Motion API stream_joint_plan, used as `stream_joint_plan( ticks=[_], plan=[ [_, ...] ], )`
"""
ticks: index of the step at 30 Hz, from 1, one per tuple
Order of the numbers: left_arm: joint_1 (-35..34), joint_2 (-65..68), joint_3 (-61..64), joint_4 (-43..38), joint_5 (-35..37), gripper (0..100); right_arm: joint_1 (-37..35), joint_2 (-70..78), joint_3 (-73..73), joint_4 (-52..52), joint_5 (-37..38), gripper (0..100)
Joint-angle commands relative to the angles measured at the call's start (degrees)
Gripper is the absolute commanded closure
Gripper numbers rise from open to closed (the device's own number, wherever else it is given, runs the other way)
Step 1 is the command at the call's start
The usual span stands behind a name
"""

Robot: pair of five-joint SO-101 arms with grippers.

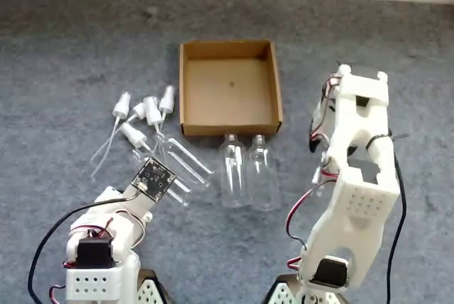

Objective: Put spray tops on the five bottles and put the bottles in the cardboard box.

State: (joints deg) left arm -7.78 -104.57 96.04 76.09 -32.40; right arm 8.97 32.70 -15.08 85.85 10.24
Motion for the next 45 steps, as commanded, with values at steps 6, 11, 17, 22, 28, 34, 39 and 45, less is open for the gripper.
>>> stream_joint_plan(
  ticks=[6, 11, 17, 22, 28, 34, 39, 45],
  plan=[
    [-0.66, 0.22, 1.10, 0.70, -0.70, 99, 13.32, -0.84, -5.76, -0.31, 30.07, 98.8],
    [-0.66, 0.22, 1.10, 0.62, -0.70, 99, 14.20, -0.84, -7.08, -0.22, 41.41, 98.2],
    [-0.66, 0.22, 1.10, 0.53, -0.70, 99, 14.90, -0.84, -7.08, -0.22, 39.91, 88.5],
    [-0.66, 0.22, 1.10, 0.44, -0.70, 99, 14.64, -1.01, -7.52, -0.31, 28.22, 76.3],
    [-0.66, 0.22, 1.10, 0.35, -0.70, 99, 13.32, -0.92, -7.52, -0.31, 25.49, 76.0],
    [-0.66, 0.22, 1.10, 0.35, -0.70, 99, 13.32, -0.84, -8.75, -0.31, 16.70, 75.9],
    [-0.66, 0.22, 1.10, 0.35, -0.70, 99, 13.32, -0.66, -9.19, -0.31, 16.26, 76.3],
    [-0.66, 0.22, 1.10, 0.35, -0.70, 99, 13.67, -0.66, -9.19, -0.31, 17.93, 84.0]
  ],
)
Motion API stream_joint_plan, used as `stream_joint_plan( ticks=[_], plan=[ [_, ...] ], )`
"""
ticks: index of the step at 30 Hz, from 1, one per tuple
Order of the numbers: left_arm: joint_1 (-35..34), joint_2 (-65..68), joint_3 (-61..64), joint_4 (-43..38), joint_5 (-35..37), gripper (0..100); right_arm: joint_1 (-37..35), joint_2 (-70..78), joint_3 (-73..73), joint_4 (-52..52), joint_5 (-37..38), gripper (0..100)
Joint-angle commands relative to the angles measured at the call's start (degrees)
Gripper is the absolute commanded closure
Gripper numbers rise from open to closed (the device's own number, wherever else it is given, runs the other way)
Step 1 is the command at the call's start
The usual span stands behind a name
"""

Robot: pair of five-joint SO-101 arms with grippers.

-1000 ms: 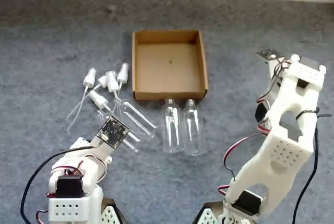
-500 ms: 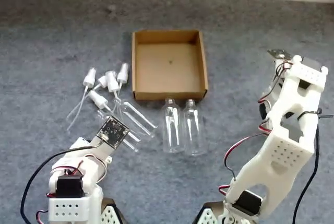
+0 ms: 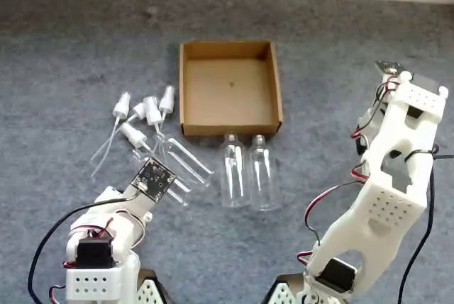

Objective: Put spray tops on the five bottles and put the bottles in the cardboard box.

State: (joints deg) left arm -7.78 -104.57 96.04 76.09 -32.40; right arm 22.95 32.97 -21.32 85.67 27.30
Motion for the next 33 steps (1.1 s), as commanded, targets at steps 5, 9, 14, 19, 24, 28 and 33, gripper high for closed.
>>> stream_joint_plan(
  ticks=[5, 9, 14, 19, 24, 28, 33],
  plan=[
    [-0.66, 0.22, 1.10, 0.35, -0.88, 99, 0.75, -0.84, -2.77, -0.13, 0.88, 97.5],
    [-0.92, 0.22, 1.10, -4.04, -0.97, 99, 1.27, -1.19, -2.77, -0.04, 0.97, 99.3],
    [-2.51, 0.22, -2.42, -10.64, -0.62, 99, 0.31, -1.45, -3.47, 4.35, 1.05, 99.4],
    [-8.92, 1.01, -14.99, -10.64, 2.99, 99, -0.75, -7.87, -3.74, 6.29, 3.25, 99.4],
    [-9.71, 16.48, -30.64, -10.73, 3.16, 99, -1.01, -16.31, 6.99, -1.89, 3.34, 99.4],
    [-9.63, 39.78, -44.88, -10.73, 8.44, 99, -1.80, -21.32, 20.35, -10.95, 3.52, 99.4],
    [-9.63, 67.12, -60.70, -10.99, 21.19, 99, -2.07, -26.77, 32.75, -18.95, 8.09, 99.4]
  ],
)
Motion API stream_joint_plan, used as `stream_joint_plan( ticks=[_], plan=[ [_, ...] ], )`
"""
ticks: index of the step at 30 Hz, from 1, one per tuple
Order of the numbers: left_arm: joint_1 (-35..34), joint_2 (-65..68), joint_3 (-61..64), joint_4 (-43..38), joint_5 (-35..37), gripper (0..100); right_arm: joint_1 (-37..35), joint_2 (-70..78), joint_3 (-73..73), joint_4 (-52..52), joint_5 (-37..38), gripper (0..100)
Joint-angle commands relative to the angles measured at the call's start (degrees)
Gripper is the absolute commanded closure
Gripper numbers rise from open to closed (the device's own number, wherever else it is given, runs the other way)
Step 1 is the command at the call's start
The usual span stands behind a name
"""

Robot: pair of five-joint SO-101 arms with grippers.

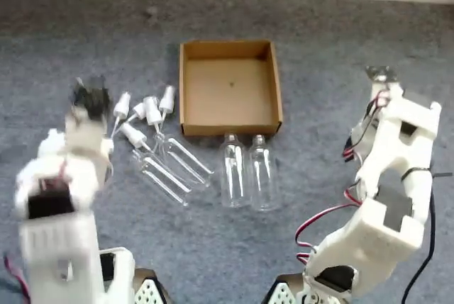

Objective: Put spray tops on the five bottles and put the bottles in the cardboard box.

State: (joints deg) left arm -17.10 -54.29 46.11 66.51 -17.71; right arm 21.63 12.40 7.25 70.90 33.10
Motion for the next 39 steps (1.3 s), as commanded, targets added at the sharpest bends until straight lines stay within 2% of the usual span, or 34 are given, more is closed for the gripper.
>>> stream_joint_plan(
  ticks=[1, 5, 11, 18, 21, 24, 27, 32, 39],
  plan=[
    [-0.31, 21.41, -13.76, -1.49, 8.62, 97, -0.84, -7.16, 5.93, -5.32, 2.55, 99.4],
    [0.04, 38.20, -25.54, -1.49, 12.92, 87, -0.57, -9.63, 10.33, -6.55, 4.57, 99.4],
    [1.54, 60.88, -47.08, -3.78, 9.49, 89, -0.75, -10.15, 11.56, -6.55, 8.09, 99.4],
    [1.71, 85.05, -70.37, -3.52, 5.98, 89, 0.40, -10.07, 11.65, -6.55, 8.44, 99.4],
    [3.47, 90.15, -76.35, 0.26, 5.80, 89, 0.31, -9.98, 11.65, -6.55, 8.44, 99.4],
    [5.41, 92.00, -80.13, 5.54, 5.80, 89, 0.31, -9.98, 11.65, -6.55, 8.44, 99.4],
    [6.11, 92.09, -81.10, 7.38, 5.80, 89, 0.40, -9.98, 11.74, -6.55, 8.44, 99.4],
    [5.76, 94.46, -79.34, 7.21, 5.54, 89, 0.31, -9.98, 11.74, -6.55, 8.44, 99.4],
    [2.59, 102.64, -78.73, 1.93, 5.63, 90, 0.75, -9.98, 11.74, -6.20, 8.44, 99.4]
  ],
)
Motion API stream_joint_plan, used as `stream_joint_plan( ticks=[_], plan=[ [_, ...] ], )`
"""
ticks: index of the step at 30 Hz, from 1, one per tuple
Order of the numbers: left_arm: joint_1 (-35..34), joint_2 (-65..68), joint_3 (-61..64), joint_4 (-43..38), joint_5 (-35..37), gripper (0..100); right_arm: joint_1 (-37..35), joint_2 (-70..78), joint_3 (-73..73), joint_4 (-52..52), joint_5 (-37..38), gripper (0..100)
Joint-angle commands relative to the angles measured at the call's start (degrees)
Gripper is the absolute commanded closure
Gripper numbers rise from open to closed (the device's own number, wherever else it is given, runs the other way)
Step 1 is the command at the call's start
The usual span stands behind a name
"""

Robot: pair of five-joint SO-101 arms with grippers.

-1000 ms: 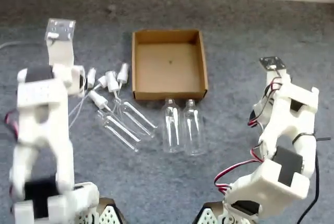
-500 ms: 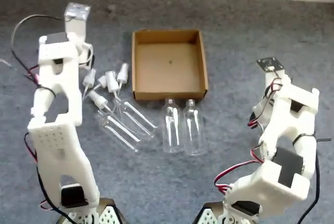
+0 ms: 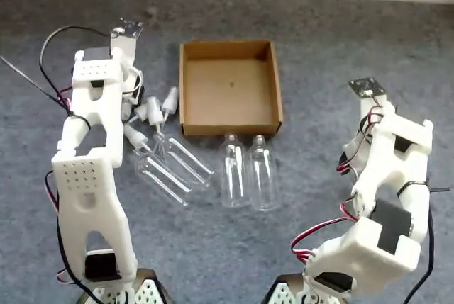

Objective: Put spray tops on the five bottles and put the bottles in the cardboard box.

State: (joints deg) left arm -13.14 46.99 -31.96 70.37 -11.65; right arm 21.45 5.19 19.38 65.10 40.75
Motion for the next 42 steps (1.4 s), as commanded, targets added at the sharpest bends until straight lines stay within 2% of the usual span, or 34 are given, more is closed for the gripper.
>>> stream_joint_plan(
  ticks=[1, 3, 4, 12, 18, 21, 25, 33, 37, 42],
  plan=[
    [-1.36, 1.98, -0.66, -1.76, -0.53, 92, 1.01, -2.77, -0.40, -0.40, 0.79, 99.4],
    [-1.36, 2.15, -0.66, -1.76, -0.35, 99, 1.01, -2.95, -0.40, -0.40, 0.79, 99.4],
    [-1.36, 1.63, -0.66, -1.76, -0.26, 100, 0.92, -3.03, -0.40, -0.40, 0.79, 99.4],
    [-1.19, -14.99, -0.75, 5.36, 2.46, 100, 1.19, -3.65, -1.01, -0.31, 0.44, 99.4],
    [0.04, -34.24, -0.66, 13.54, 2.99, 100, -1.71, -15.87, -0.92, 0.57, -1.32, 99.4],
    [2.77, -44.97, -0.66, 19.25, 3.08, 100, -6.90, -23.87, -0.92, 5.76, -8.00, 99.4],
    [7.87, -59.30, -0.31, 23.65, 3.69, 100, -17.36, -33.36, -0.92, 8.40, -14.33, 99.4],
    [13.32, -76.70, -0.22, 23.65, 16.53, 100, -38.02, -49.19, 2.86, 2.68, -23.74, 99.4],
    [13.49, -79.08, -0.22, 23.56, 24.09, 100, -44.79, -57.19, 13.49, -4.88, -23.74, 99.4],
    [13.76, -79.52, -0.22, 23.38, 38.24, 100, -50.95, -66.95, 32.13, -22.46, -23.56, 99.4]
  ],
)
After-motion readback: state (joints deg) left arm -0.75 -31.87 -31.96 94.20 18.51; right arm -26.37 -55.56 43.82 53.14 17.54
